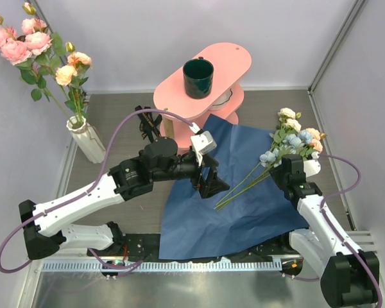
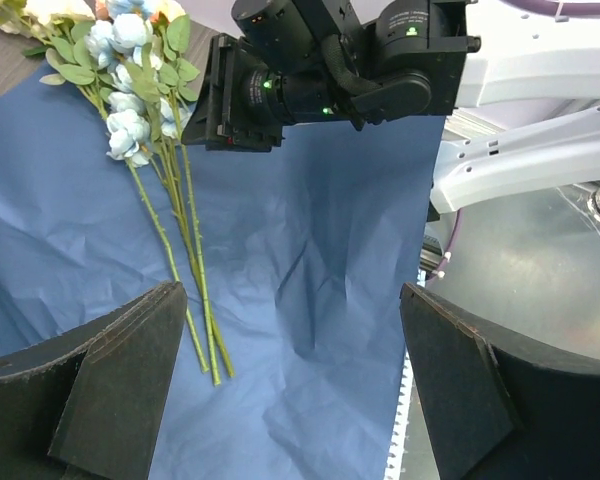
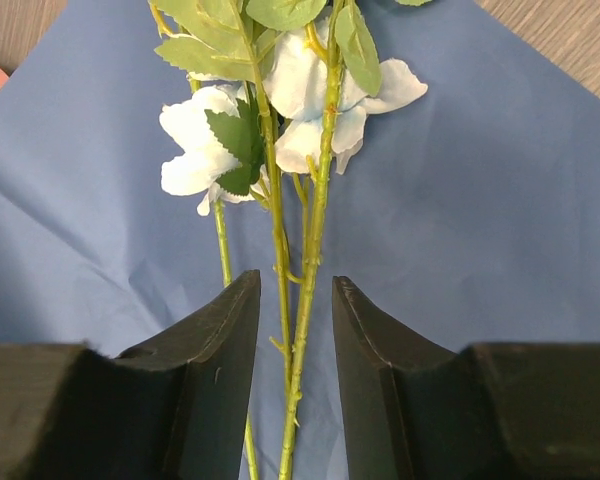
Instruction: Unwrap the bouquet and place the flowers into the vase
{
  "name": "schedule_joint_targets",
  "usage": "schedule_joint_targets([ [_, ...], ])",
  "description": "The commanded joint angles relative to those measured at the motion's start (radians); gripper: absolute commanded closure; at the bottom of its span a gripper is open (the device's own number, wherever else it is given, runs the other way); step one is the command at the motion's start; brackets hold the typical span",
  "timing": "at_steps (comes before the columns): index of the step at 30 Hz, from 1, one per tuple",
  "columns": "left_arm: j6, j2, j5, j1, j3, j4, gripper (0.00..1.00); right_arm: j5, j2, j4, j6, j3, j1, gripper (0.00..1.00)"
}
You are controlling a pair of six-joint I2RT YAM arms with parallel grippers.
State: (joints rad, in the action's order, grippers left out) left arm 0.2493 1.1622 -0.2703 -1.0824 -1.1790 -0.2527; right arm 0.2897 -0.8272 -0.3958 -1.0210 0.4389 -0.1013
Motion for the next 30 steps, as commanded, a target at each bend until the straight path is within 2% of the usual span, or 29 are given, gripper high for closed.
schedule_joint_targets([
  [1, -0.013, -0.001, 0.026, -0.037, -0.007, 0.020, 0.08, 0.036, -0.036, 0.115, -0.028, -0.023, 0.003, 0.61],
  [15, -0.019, 0.051, 0.046, -0.068, -0.011, 0.004, 0.08, 0.003, -0.156, 0.281, -0.057, -0.111, 0.014, 0.75],
  [20, -0.021, 0.076, 0.051, -0.074, -0.013, -0.003, 0.08, -0.011, -0.190, 0.314, -0.047, -0.112, 0.014, 0.75],
  [22, -0.030, 0.083, 0.059, -0.080, -0.018, -0.011, 0.08, -0.014, -0.185, 0.313, -0.036, -0.114, 0.012, 0.71],
  [30, -0.039, 0.100, 0.066, -0.088, -0.024, -0.025, 0.08, 0.012, -0.060, 0.287, -0.013, -0.141, 0.014, 0.68],
])
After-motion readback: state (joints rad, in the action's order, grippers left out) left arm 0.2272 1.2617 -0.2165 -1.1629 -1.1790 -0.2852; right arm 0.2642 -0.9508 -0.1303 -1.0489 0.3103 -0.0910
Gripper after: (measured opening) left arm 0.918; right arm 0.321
